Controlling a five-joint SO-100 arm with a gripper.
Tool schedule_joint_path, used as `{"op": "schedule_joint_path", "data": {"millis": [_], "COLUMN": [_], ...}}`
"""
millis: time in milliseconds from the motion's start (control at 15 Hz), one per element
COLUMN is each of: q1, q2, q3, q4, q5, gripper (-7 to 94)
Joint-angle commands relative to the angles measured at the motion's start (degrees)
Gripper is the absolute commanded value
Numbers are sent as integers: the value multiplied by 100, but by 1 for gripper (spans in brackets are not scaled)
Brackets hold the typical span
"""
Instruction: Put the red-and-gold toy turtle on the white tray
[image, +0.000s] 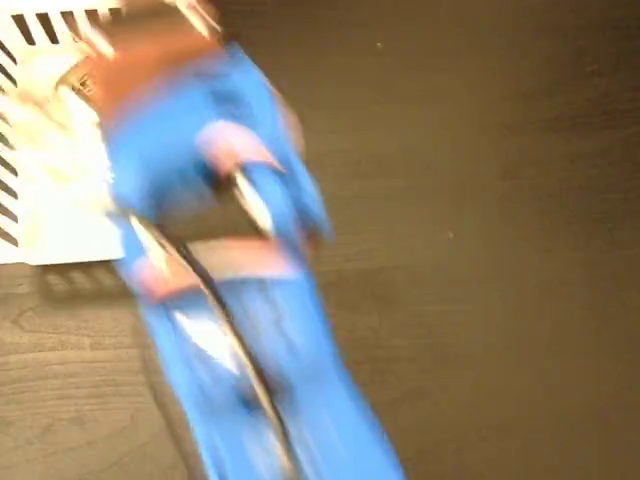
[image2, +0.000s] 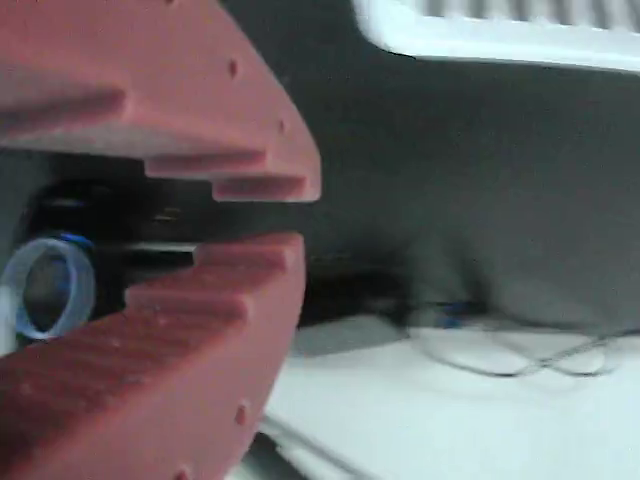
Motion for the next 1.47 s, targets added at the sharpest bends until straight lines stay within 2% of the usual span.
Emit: {"op": "schedule_joint_path", "data": {"millis": [0, 200, 667, 1133, 1400], "q1": [343, 510, 466, 220, 211], "q2": [1582, 3138, 6592, 6750, 6750], "q3": [1397, 3287, 5889, 6319, 6319], "q4": [-369, -448, 1336, 1978, 1978], "q5": [26, -26, 18, 272, 272], "gripper": [0, 0, 0, 0, 0]}}
